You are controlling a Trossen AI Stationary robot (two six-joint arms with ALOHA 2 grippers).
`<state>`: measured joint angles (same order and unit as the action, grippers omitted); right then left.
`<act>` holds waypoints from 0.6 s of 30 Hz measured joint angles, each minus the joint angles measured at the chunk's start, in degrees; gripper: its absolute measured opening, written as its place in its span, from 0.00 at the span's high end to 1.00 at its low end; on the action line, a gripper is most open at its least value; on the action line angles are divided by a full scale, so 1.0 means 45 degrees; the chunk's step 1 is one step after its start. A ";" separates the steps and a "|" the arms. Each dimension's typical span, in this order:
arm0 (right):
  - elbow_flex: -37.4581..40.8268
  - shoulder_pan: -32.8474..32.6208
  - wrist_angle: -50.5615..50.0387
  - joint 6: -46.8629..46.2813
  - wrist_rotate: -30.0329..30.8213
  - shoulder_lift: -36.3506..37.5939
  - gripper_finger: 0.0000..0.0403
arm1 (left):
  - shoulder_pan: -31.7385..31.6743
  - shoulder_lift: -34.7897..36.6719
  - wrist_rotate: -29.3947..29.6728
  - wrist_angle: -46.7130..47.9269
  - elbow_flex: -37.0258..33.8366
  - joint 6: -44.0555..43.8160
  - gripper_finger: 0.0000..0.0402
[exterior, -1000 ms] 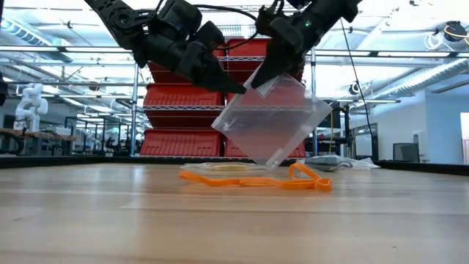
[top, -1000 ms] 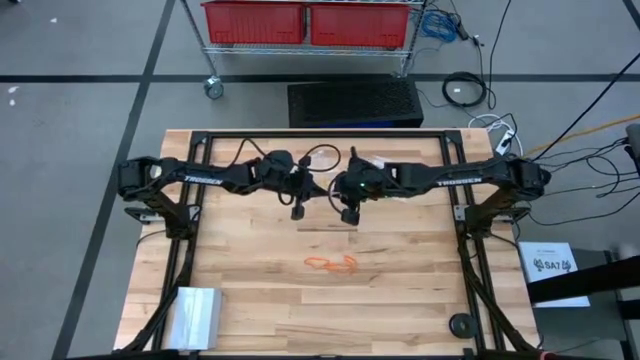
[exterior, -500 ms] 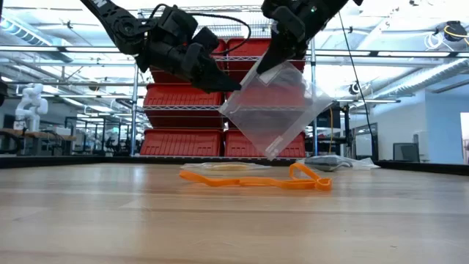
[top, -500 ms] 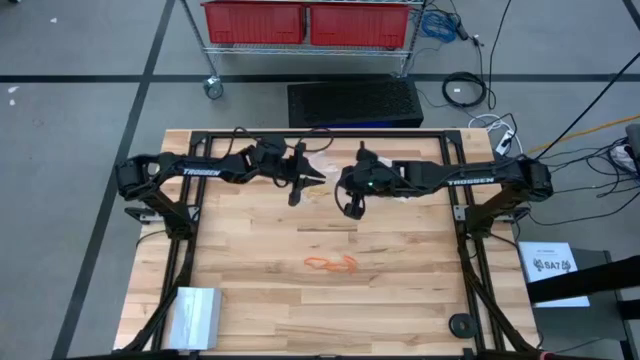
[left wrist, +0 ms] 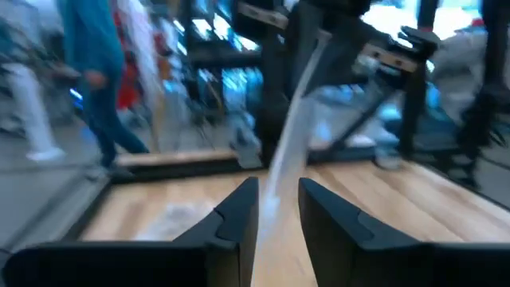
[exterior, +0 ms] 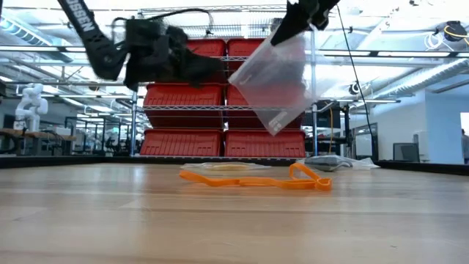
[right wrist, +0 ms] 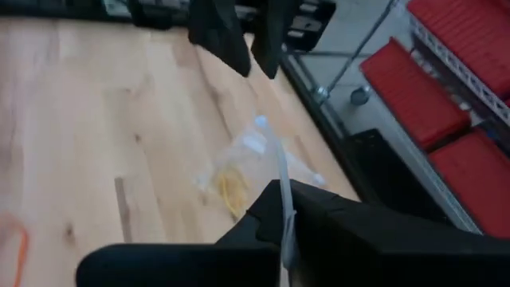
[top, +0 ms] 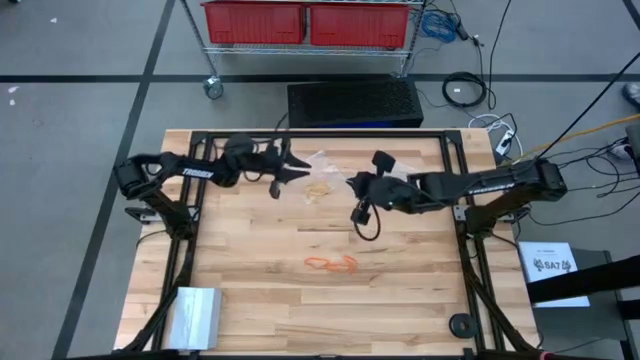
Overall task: Sort rubber bands
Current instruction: Open the bottom zip bag
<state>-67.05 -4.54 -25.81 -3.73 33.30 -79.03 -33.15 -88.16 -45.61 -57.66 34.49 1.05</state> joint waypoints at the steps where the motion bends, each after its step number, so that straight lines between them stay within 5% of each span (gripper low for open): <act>1: 0.0000 -0.0108 0.0128 -0.0001 0.0159 0.0051 1.00 | 0.0000 0.0000 0.0335 -0.0851 -0.0347 -0.0231 0.76; 5: 0.0004 -0.0385 0.0971 0.0462 0.0287 0.0089 1.00 | 0.0239 0.0004 0.1207 -0.1317 -0.0831 -0.0495 0.76; 18: 0.0010 -0.0529 0.2044 0.1313 0.0258 0.0332 1.00 | 0.1542 -0.0029 0.1192 -0.1910 -0.0853 -0.0063 0.75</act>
<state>-67.00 -6.92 -16.61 2.18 34.46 -77.53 -26.21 -88.29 -40.25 -66.26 30.65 0.77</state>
